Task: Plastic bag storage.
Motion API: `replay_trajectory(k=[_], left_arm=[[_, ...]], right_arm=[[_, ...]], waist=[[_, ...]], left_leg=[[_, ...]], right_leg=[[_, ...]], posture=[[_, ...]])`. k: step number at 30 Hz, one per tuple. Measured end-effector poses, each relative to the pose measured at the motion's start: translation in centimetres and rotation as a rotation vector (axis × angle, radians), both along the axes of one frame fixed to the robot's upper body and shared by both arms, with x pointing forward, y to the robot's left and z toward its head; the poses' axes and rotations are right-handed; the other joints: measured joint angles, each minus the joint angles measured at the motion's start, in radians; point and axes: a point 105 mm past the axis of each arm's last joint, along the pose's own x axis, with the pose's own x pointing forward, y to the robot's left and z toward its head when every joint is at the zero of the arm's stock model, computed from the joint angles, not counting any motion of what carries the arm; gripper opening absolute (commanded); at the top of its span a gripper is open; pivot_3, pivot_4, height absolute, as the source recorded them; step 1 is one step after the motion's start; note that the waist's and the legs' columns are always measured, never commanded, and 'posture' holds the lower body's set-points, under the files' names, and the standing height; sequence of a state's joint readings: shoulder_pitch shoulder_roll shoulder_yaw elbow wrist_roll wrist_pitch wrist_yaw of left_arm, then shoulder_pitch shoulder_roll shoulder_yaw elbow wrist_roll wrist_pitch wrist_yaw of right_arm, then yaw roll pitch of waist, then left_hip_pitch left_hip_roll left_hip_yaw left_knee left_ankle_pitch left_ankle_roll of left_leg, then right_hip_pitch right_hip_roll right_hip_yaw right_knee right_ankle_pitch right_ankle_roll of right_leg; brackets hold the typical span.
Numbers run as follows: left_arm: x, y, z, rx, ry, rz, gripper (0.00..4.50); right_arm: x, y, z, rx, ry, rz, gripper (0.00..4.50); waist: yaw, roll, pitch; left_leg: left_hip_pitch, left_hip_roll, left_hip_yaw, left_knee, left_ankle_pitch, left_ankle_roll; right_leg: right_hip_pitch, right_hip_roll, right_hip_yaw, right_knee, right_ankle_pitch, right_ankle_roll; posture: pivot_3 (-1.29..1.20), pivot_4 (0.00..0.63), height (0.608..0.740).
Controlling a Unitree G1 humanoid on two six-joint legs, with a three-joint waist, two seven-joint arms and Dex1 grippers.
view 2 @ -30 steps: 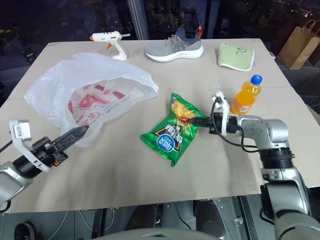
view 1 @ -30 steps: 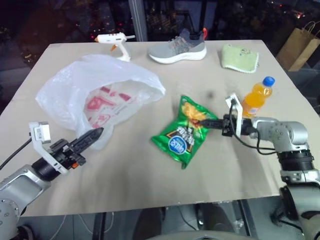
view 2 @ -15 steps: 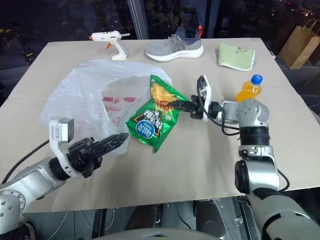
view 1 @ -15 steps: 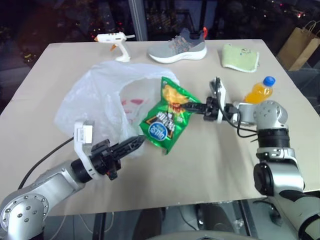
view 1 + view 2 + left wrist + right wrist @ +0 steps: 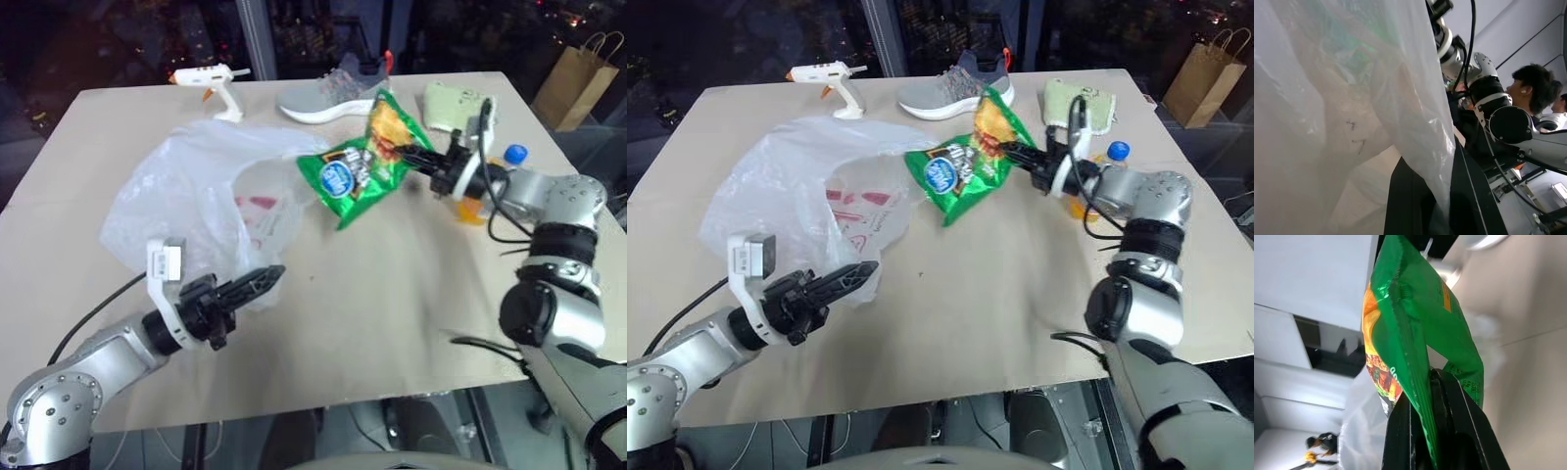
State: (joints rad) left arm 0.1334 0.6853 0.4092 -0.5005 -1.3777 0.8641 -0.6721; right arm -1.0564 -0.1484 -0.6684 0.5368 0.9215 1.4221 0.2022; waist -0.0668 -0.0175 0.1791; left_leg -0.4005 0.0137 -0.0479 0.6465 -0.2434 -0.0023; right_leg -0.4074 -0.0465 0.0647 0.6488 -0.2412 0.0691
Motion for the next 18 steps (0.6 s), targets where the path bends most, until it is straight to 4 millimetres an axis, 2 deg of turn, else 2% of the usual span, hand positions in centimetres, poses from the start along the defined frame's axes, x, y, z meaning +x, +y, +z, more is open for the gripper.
replay_trajectory(k=[4,10,11,18], left_arm=[[0.3,-0.8,0.3,-0.018,-0.017,-0.032,0.00],[1.3,-2.4,0.2,-0.045,-0.049,-0.054,0.00],[1.5,-3.3,0.0,-0.050,-0.056,-0.071,0.00],[3.4,-5.2,-1.3,-0.067,-0.064,-0.069,0.00]], right_arm=[[-1.1,3.6,-2.3,-0.066,0.092,0.048,0.02],[-2.0,5.3,-2.1,-0.040,0.134,0.041,0.02],[-2.1,5.4,-2.0,-0.039,0.144,0.047,0.02],[-2.8,5.3,-1.3,-0.041,0.141,0.068,0.02]], waist=[[0.004,0.000,0.000],[0.008,0.000,0.000],[0.009,0.001,0.000],[0.003,0.002,0.000]], left_leg=[[-0.007,-0.002,0.000,0.002,0.000,0.000],[-0.012,-0.002,-0.002,0.004,0.000,0.000],[-0.012,-0.002,-0.002,0.004,0.000,0.000],[-0.012,-0.002,-0.002,0.004,0.000,0.000]], right_leg=[[-0.006,-0.002,0.000,0.002,0.000,0.000],[-0.010,-0.002,-0.002,0.004,0.000,0.000],[-0.010,-0.002,-0.003,0.004,0.000,0.000],[-0.010,-0.001,-0.002,0.005,0.000,0.000]], posture=[[0.00,0.150,0.740],[0.00,0.150,0.740],[0.00,0.150,0.740],[0.00,0.150,0.740]])
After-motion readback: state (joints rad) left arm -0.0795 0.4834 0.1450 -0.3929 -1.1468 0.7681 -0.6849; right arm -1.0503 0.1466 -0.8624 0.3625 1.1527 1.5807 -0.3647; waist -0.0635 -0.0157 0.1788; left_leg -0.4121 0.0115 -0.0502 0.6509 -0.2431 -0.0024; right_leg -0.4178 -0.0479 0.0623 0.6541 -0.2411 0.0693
